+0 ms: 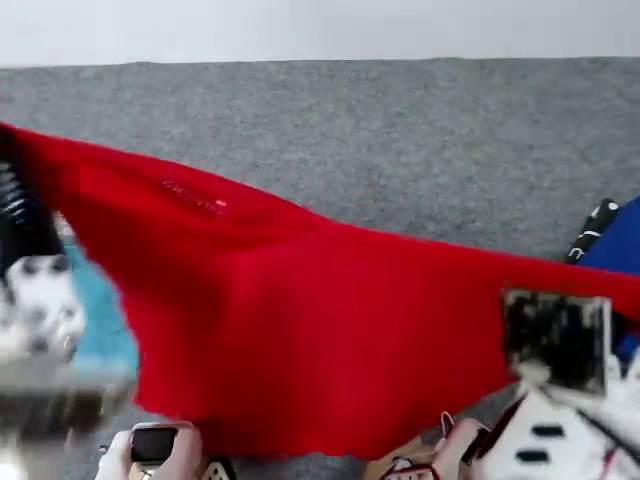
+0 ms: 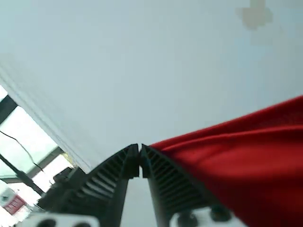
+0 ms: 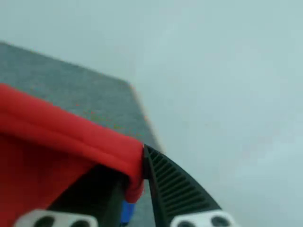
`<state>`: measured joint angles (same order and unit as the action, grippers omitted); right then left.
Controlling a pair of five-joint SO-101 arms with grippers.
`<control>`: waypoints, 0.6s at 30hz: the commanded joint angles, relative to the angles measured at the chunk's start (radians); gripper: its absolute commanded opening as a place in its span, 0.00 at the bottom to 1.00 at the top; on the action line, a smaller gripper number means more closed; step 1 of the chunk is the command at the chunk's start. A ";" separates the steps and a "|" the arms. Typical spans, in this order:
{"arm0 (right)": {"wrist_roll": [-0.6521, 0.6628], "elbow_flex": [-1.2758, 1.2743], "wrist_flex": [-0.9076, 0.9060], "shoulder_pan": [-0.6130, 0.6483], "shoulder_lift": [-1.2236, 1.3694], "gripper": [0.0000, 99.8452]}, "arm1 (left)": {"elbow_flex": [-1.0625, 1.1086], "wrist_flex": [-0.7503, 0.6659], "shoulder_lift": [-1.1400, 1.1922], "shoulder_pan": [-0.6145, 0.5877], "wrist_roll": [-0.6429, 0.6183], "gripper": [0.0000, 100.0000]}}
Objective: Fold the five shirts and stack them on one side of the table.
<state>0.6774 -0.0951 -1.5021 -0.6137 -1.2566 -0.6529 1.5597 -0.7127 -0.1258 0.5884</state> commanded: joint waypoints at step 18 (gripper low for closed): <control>0.006 -0.609 0.754 0.214 0.389 0.01 | 1.029 -0.858 0.221 0.002 0.078 0.00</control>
<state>0.6759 -0.7165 -0.8592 -0.4250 -0.9728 0.3690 0.8170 -0.5700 -0.1320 0.6360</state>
